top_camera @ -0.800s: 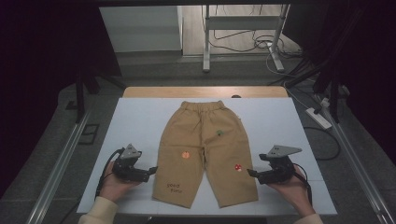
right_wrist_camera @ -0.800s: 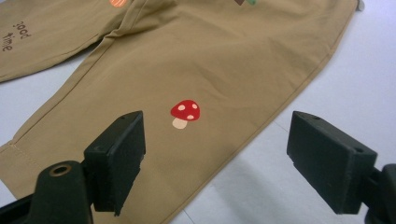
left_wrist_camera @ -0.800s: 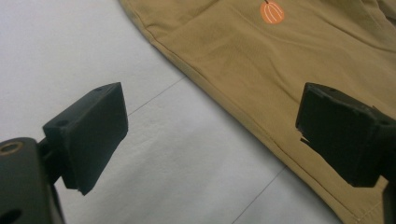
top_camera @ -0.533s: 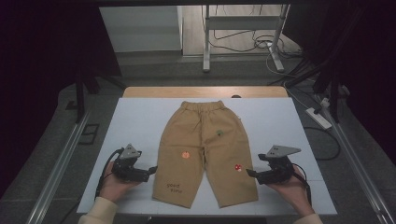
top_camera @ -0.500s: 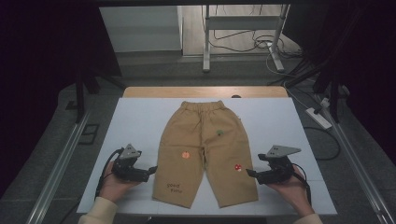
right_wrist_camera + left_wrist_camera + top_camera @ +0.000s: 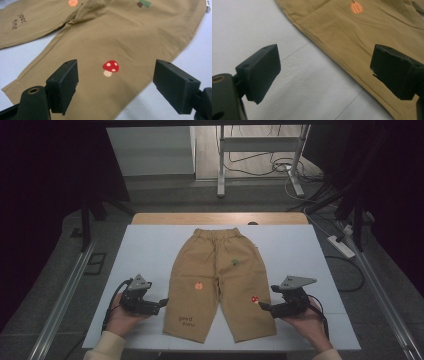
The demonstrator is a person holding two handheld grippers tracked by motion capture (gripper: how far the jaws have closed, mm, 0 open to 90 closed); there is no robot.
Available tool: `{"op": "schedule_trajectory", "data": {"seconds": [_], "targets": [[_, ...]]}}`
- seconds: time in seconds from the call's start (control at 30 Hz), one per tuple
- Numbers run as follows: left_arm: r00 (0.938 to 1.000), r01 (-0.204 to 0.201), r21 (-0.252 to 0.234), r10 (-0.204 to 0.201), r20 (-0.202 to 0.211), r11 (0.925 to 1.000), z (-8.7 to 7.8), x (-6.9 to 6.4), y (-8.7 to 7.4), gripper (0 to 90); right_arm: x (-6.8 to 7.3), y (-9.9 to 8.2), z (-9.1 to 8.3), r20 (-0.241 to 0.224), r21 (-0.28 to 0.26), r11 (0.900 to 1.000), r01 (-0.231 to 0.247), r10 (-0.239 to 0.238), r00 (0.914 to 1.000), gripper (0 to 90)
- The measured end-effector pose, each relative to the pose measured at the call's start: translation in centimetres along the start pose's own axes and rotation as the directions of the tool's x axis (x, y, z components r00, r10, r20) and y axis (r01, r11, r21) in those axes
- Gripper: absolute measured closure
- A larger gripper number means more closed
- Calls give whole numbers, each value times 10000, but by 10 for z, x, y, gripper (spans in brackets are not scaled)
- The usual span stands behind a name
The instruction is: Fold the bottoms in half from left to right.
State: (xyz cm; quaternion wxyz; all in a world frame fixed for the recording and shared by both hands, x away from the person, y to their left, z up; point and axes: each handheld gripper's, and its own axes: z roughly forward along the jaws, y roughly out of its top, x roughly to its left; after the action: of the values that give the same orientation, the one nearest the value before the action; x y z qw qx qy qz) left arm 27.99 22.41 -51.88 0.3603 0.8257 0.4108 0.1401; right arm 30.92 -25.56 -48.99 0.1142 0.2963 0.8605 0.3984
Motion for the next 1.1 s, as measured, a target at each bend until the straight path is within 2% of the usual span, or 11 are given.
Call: {"op": "schedule_trajectory", "data": {"seconds": [0.3, 0.57, 1.1], "targets": [[10000, -43, 22, 43, -78, 10000, 0, 0, 1, 96, 6, 6, 8, -188, 29, 9999, 150, -150, 9997, 208], [9999, -69, 34, 69, -87, 10000, 2, 0, 2, 97, 16, 14, 20, -607, 12, 9996, 269, -268, 9978, 210], [9999, -162, 66, 163, -44, 9998, 4, -1, 3, 100, 37, 27, 40, -1153, 127, 9983, 565, -547, 9918, 212]]}}
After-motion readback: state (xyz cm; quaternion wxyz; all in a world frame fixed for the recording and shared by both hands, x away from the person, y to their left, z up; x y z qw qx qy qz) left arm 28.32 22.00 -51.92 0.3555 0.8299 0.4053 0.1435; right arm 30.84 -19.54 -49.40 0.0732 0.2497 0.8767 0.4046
